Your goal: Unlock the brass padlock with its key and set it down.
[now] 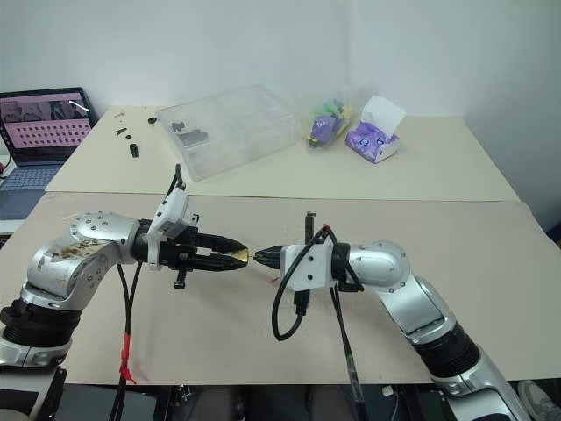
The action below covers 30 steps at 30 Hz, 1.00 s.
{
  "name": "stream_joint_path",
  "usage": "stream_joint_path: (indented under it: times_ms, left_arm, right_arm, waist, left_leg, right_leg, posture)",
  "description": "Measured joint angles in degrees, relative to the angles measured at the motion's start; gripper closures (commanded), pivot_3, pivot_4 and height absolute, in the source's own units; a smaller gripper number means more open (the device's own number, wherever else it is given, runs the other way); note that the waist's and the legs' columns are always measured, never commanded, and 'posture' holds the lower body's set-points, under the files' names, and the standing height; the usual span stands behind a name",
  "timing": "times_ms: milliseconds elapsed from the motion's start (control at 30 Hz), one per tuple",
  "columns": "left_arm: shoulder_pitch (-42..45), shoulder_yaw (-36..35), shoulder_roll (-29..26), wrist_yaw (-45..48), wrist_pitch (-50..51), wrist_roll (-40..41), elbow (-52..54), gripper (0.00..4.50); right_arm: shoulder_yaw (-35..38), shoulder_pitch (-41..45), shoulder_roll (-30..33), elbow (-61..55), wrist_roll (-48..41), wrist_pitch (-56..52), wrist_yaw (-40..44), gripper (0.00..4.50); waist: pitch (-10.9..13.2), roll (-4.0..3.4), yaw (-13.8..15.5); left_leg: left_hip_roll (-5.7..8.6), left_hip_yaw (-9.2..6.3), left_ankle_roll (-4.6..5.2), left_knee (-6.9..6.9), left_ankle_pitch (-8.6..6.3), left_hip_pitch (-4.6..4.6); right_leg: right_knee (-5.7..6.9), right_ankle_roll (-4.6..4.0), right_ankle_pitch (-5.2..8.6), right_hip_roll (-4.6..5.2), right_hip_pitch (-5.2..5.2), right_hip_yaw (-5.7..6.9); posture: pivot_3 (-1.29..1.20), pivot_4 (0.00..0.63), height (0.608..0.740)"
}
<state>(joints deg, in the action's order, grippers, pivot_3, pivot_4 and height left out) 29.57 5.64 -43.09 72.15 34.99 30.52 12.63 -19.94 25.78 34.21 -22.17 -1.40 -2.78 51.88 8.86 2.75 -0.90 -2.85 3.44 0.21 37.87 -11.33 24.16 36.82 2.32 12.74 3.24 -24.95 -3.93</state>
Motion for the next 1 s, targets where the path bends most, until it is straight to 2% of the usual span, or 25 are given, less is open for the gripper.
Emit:
stream_joint_path:
  times_ms: [167,333,367,400,500,567,833,1000]
  left_arm:
    - [-0.16,0.0,0.0,-0.13,0.0,0.07,0.04,3.66]
    - [-0.16,-0.04,0.0,-0.85,0.0,0.06,0.04,3.66]
    - [-0.16,-0.08,0.0,-1.13,0.0,0.06,0.04,3.66]
    - [-0.16,-0.08,0.0,-1.32,0.0,0.06,0.04,3.66]
    - [-0.16,-0.08,-0.01,-1.42,0.0,0.06,0.04,3.66]
    - [-0.16,-0.08,-0.03,-1.47,0.01,0.07,0.03,3.66]
    - [-0.11,-0.26,-0.1,-1.78,0.02,0.38,0.04,3.66]
    - [-0.11,-0.3,-0.14,-1.89,0.05,0.38,0.04,3.66]
  right_arm:
    - [-0.07,0.01,-0.02,-0.39,2.06,0.97,0.0,4.42]
    - [-0.18,0.01,-0.5,-0.47,4.4,3.89,-0.59,3.03]
    - [-0.37,0.0,-0.67,-0.46,5.27,4.5,-0.88,2.63]
    - [-0.65,0.0,-0.78,-0.46,6.64,5.9,-1.57,2.01]
    - [-1.31,0.0,-0.81,-0.03,9.91,10.38,-2.72,2.01]
    - [-1.4,0.24,-0.5,2.04,14.04,17.24,-5.72,2.01]
    - [-1.09,2.79,-0.19,10.99,35.44,41.03,-25.23,2.01]
    - [-1.11,3.01,-1.69,12.94,40.73,44.64,-30.29,2.01]
  waist:
    - [0.0,0.0,0.0]
    - [0.0,0.0,-0.02]
    - [0.0,0.0,-0.01]
    - [0.0,0.0,0.0]
    - [0.0,0.0,0.02]
    - [0.0,0.0,0.0]
    - [0.0,0.0,-0.11]
    - [0.0,0.0,-0.13]
  left_leg:
    - [0.0,0.0,0.0,0.0,0.0,0.01]
    - [0.0,0.01,0.0,0.0,0.0,0.01]
    - [0.0,0.01,0.0,0.0,0.0,0.01]
    - [0.0,0.01,0.0,0.0,0.0,0.01]
    - [0.01,0.01,0.0,0.0,0.0,0.01]
    - [0.01,0.02,0.0,0.0,0.0,0.01]
    - [0.01,0.03,-0.01,0.0,0.0,0.03]
    - [0.01,0.03,-0.01,0.0,0.0,0.03]
  right_leg:
    - [-0.01,0.04,0.02,0.0,-0.01,0.0]
    - [0.0,0.05,0.03,0.0,-0.02,0.0]
    - [0.0,0.05,0.03,0.0,-0.02,0.0]
    - [0.0,0.05,0.03,0.0,-0.02,0.0]
    - [-0.01,0.06,0.03,0.0,-0.02,0.0]
    - [-0.01,0.09,0.05,0.0,-0.02,0.0]
    - [0.02,0.06,0.07,0.01,-0.08,-0.01]
    - [0.02,-0.02,0.01,0.0,-0.07,-0.02]
  posture:
    - [0.0,0.15,0.74]
    - [0.0,0.15,0.74]
    - [0.0,0.15,0.74]
    - [0.0,0.15,0.74]
    - [0.0,0.15,0.74]
    - [0.0,0.15,0.74]
    - [0.0,0.15,0.74]
    - [0.0,0.15,0.74]
